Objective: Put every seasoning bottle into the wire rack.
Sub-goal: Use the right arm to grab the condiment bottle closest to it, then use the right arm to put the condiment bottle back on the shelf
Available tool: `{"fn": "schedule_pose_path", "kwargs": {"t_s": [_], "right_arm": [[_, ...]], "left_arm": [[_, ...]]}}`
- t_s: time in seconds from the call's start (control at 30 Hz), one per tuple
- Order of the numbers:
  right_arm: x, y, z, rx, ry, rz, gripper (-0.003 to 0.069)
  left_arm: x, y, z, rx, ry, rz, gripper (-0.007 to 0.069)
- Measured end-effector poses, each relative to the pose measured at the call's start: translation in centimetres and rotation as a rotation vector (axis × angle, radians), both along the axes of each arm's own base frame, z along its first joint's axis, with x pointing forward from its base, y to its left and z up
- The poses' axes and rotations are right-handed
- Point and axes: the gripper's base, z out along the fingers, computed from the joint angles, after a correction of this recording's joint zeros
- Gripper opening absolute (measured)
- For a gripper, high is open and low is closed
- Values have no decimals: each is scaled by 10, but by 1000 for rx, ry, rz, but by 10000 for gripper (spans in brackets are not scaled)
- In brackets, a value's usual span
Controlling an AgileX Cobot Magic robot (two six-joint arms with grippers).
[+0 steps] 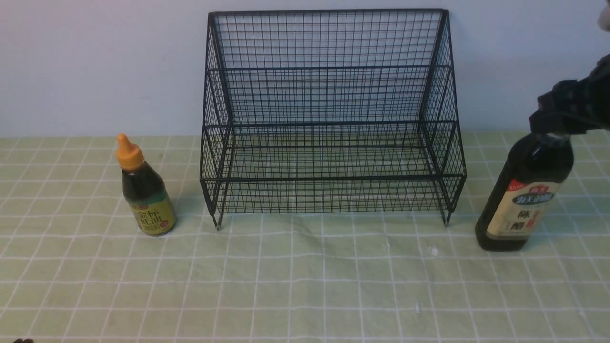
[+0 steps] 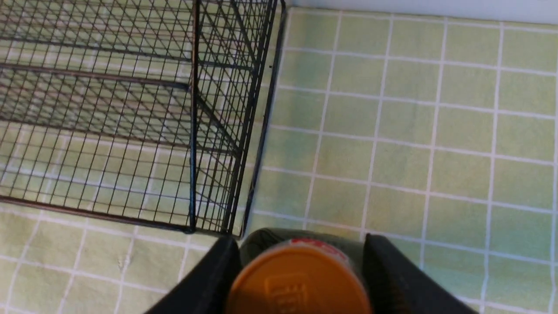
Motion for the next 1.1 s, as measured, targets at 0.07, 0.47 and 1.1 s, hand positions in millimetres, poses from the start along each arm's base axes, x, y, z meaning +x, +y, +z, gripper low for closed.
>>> {"fn": "schedule_pose_path", "kwargs": {"t_s": [0.07,0.47,1.1], "right_arm": [[-5,0,7,-4,6,10,331],[-62,12,165,111,-433,70,331],[13,77,128,277,-382,270,330]], "left_arm": [[0,0,0,0,0,0,-7],[0,0,0,0,0,0,-7],[0,0,0,0,0,0,-7]]}}
